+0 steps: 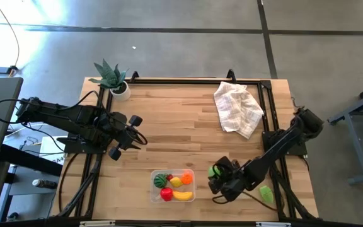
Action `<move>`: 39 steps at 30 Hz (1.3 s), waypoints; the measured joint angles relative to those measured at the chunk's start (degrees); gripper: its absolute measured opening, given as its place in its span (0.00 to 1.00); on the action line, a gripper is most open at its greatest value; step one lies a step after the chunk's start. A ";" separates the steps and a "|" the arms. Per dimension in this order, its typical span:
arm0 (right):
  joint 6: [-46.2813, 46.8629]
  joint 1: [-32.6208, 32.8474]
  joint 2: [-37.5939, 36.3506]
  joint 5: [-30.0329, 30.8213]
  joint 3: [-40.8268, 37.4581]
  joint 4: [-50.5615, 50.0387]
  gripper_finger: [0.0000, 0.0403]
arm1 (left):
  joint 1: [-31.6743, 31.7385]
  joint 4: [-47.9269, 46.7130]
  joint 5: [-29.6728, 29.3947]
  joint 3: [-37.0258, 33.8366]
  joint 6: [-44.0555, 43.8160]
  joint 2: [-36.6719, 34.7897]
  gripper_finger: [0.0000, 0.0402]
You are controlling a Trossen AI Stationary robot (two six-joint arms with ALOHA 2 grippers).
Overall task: Pick and placing Produce into tupperware
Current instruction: Put the melon into the bin
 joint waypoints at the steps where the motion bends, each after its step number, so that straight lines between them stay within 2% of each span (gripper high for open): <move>1: -0.91 -0.06 -0.68 0.73 0.00 0.01 0.55 | -0.01 0.01 0.00 0.00 0.00 0.00 0.24; 8: -7.58 -0.38 -4.39 4.06 0.00 1.44 0.55 | -0.01 0.01 0.00 0.00 0.01 0.00 0.24; 15: -18.73 -2.08 -6.94 4.40 0.02 7.25 0.55 | 0.00 0.01 0.00 0.00 0.01 0.00 0.24; 22: -33.16 -5.23 -8.89 3.99 0.04 19.81 0.55 | -0.02 0.00 0.00 0.00 0.01 0.00 0.24; 27: -41.70 -8.38 -8.92 -1.59 0.09 28.74 0.55 | -0.02 0.00 0.00 0.00 0.01 0.00 0.24; 32: -46.50 -11.09 -8.92 -6.82 0.10 33.25 0.55 | -0.02 -0.01 0.00 0.00 0.01 0.00 0.24; 39: -53.54 -13.42 -5.86 -11.43 7.12 28.13 0.55 | 0.00 0.01 0.00 0.00 0.01 0.00 0.24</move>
